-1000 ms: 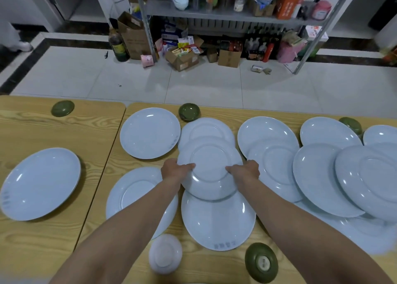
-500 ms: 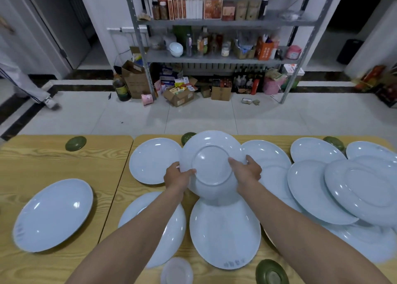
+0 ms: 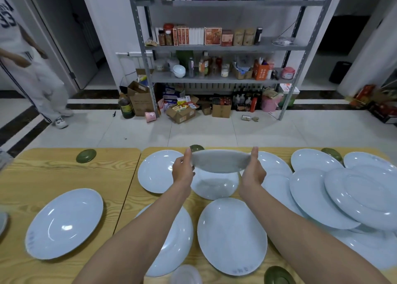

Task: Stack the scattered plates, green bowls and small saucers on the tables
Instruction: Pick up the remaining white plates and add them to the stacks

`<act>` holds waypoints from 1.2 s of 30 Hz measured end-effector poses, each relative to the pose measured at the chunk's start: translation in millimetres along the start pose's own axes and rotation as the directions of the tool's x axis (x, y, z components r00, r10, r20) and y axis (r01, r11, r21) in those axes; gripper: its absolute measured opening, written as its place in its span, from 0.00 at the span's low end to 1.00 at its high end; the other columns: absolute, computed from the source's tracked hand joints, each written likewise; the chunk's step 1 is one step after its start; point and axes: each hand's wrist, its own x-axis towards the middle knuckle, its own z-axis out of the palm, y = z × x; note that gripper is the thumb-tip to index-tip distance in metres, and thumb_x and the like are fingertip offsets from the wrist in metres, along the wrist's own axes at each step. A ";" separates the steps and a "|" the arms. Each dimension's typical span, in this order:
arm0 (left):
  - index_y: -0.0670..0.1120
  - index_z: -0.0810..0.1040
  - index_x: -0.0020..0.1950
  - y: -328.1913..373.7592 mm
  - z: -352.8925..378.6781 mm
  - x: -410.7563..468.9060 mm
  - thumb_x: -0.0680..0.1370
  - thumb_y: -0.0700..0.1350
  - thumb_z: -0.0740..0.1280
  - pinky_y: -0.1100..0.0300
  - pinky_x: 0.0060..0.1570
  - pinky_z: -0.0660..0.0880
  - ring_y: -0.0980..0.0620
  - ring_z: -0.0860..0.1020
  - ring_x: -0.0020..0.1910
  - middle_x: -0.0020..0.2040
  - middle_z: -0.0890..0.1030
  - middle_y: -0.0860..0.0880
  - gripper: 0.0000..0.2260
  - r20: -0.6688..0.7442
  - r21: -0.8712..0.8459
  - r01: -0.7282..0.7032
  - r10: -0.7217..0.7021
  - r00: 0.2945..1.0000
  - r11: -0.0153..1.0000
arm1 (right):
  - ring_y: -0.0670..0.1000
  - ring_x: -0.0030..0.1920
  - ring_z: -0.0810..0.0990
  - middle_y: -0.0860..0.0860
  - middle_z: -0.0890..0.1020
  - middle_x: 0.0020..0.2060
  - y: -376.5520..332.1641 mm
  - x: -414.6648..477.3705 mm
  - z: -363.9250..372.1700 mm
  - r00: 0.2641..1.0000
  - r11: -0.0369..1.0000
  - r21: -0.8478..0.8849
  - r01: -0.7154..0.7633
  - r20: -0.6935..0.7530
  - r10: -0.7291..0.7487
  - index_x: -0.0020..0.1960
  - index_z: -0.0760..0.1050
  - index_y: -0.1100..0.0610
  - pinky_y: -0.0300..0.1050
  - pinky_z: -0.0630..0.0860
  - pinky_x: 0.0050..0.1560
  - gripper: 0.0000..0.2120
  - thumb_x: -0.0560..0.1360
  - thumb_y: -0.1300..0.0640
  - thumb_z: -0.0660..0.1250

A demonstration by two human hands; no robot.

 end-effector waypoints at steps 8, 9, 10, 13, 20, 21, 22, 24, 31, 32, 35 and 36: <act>0.42 0.73 0.69 -3.9 -17.2 3.5 0.81 0.32 0.61 0.58 0.59 0.74 0.49 0.76 0.58 0.64 0.74 0.46 0.17 0.044 0.111 -0.053 0.048 0.998 0.992 | 0.55 0.39 0.75 0.53 0.79 0.41 11.3 -0.8 -13.1 0.993 0.994 -0.113 -0.004 0.113 0.017 0.45 0.78 0.56 0.44 0.73 0.37 0.10 0.74 0.66 0.60; 0.43 0.75 0.66 -5.1 -20.3 2.2 0.80 0.31 0.60 0.60 0.56 0.72 0.51 0.76 0.55 0.60 0.74 0.48 0.16 0.052 0.154 -0.081 0.074 0.996 0.985 | 0.54 0.39 0.76 0.53 0.80 0.42 11.7 -1.9 -16.0 0.986 0.990 -0.139 0.005 0.168 0.019 0.49 0.78 0.56 0.44 0.75 0.36 0.13 0.75 0.69 0.59; 0.43 0.74 0.68 -6.1 -23.3 1.5 0.80 0.30 0.60 0.63 0.53 0.71 0.53 0.74 0.53 0.58 0.74 0.51 0.18 0.059 0.187 -0.107 0.098 0.993 0.976 | 0.54 0.41 0.78 0.53 0.80 0.44 12.8 -1.8 -18.8 0.974 0.986 -0.166 -0.001 0.224 0.039 0.52 0.78 0.55 0.46 0.77 0.35 0.15 0.76 0.70 0.59; 0.46 0.78 0.58 -10.1 -31.7 5.1 0.80 0.29 0.60 0.70 0.42 0.69 0.53 0.72 0.48 0.46 0.74 0.59 0.15 0.066 0.251 -0.147 0.135 0.989 0.957 | 0.59 0.47 0.80 0.58 0.80 0.53 16.6 1.1 -24.8 0.935 0.971 -0.233 -0.046 0.331 0.124 0.61 0.76 0.58 0.52 0.81 0.35 0.17 0.77 0.72 0.62; 0.47 0.62 0.78 -18.7 -65.4 25.5 0.82 0.47 0.62 0.53 0.69 0.65 0.45 0.66 0.73 0.75 0.68 0.47 0.24 0.172 0.668 -0.275 0.216 0.961 0.691 | 0.63 0.51 0.81 0.59 0.80 0.57 22.4 8.6 -22.9 0.947 0.974 -0.214 -0.075 0.291 0.137 0.65 0.75 0.60 0.60 0.82 0.46 0.22 0.75 0.75 0.63; 0.47 0.61 0.78 -20.6 -72.4 30.6 0.82 0.49 0.61 0.52 0.71 0.62 0.46 0.63 0.75 0.77 0.65 0.47 0.25 0.190 0.741 -0.303 0.245 0.951 0.599 | 0.63 0.52 0.81 0.59 0.80 0.58 22.5 9.8 -21.8 0.950 0.975 -0.209 -0.075 0.282 0.134 0.66 0.75 0.59 0.58 0.82 0.45 0.23 0.75 0.75 0.64; 0.47 0.59 0.79 -22.1 -79.1 35.0 0.83 0.50 0.60 0.52 0.72 0.60 0.47 0.60 0.77 0.78 0.62 0.47 0.25 0.215 0.798 -0.326 0.266 0.940 0.507 | 0.63 0.52 0.81 0.59 0.80 0.58 22.4 10.5 -20.5 0.954 0.976 -0.203 -0.077 0.269 0.131 0.67 0.75 0.59 0.56 0.83 0.43 0.24 0.74 0.75 0.64; 0.45 0.57 0.79 -24.2 -92.1 42.4 0.83 0.51 0.59 0.52 0.74 0.57 0.47 0.55 0.78 0.79 0.59 0.47 0.26 0.268 0.886 -0.349 0.279 0.922 0.304 | 0.63 0.53 0.81 0.59 0.80 0.59 22.8 11.7 -17.3 0.959 0.979 -0.191 -0.078 0.253 0.126 0.69 0.74 0.57 0.51 0.83 0.37 0.26 0.74 0.75 0.64; 0.43 0.56 0.79 -34.2 -128.3 66.0 0.83 0.53 0.57 0.52 0.74 0.58 0.44 0.54 0.78 0.79 0.58 0.43 0.27 0.351 0.936 -0.336 0.261 0.899 -0.102 | 0.62 0.56 0.80 0.58 0.80 0.60 31.4 11.9 1.8 0.954 0.981 -0.181 -0.074 0.272 0.123 0.68 0.75 0.58 0.48 0.83 0.33 0.25 0.75 0.74 0.63; 0.42 0.57 0.78 -35.6 -131.9 68.8 0.83 0.53 0.57 0.52 0.74 0.58 0.44 0.55 0.78 0.79 0.58 0.43 0.27 0.350 0.937 -0.333 0.261 0.899 -0.110 | 0.62 0.56 0.80 0.58 0.79 0.60 33.0 12.1 5.2 0.953 0.980 -0.183 -0.078 0.275 0.127 0.69 0.74 0.58 0.49 0.83 0.35 0.25 0.75 0.74 0.63; 0.43 0.58 0.78 -37.6 -139.3 75.9 0.82 0.53 0.57 0.52 0.73 0.58 0.44 0.56 0.78 0.78 0.60 0.43 0.27 0.331 0.943 -0.315 0.252 0.909 -0.106 | 0.59 0.53 0.81 0.58 0.79 0.61 37.9 12.5 14.4 0.950 0.979 -0.174 -0.105 0.273 0.151 0.71 0.72 0.58 0.48 0.83 0.34 0.26 0.76 0.73 0.63; 0.43 0.58 0.78 -38.5 -141.7 79.0 0.82 0.53 0.57 0.52 0.73 0.59 0.44 0.56 0.77 0.78 0.60 0.43 0.26 0.317 0.949 -0.304 0.242 0.917 -0.089 | 0.58 0.52 0.81 0.58 0.79 0.62 39.7 13.1 17.2 0.949 0.979 -0.169 -0.116 0.273 0.159 0.72 0.71 0.58 0.47 0.83 0.32 0.26 0.76 0.73 0.64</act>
